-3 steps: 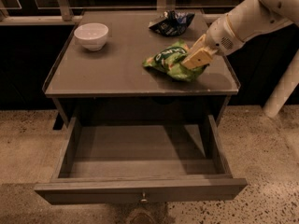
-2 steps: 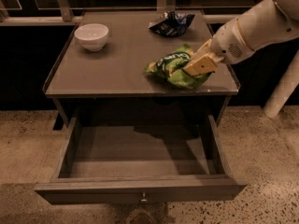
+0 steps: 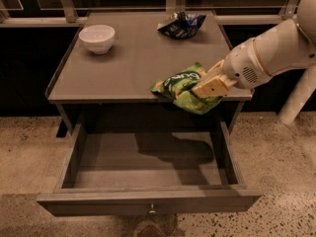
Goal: Place green rice chip bag into top drawer
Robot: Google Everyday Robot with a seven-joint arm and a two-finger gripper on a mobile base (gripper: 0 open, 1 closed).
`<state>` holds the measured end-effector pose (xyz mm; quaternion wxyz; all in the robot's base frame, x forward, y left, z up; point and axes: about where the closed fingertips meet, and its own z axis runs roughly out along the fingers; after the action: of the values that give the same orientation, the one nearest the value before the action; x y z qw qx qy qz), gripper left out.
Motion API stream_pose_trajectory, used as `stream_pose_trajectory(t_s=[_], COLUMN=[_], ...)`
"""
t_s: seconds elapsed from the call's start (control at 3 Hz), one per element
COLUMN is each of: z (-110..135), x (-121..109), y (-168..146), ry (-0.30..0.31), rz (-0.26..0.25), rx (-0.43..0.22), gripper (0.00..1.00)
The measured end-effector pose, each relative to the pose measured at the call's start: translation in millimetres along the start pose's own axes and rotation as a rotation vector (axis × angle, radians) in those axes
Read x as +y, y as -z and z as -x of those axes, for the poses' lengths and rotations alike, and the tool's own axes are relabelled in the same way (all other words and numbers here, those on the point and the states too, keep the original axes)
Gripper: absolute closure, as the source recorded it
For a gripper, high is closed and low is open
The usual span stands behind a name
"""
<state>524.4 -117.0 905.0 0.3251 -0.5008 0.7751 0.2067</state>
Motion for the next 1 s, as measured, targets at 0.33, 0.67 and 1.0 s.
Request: stream_pose_trajectory(t_s=[0.33, 0.67, 1.0], z=[-10.1, -53.4, -92.8], x=[23.8, 63.4, 84.7], y=[-5.1, -13.6, -25.9], ry=[-0.019, -0.117, -0.212], rz=[0.015, 0.078, 0.131], rx=[-0.057, -0.081, -0.098], gripper=[1.00, 1.00, 1.00])
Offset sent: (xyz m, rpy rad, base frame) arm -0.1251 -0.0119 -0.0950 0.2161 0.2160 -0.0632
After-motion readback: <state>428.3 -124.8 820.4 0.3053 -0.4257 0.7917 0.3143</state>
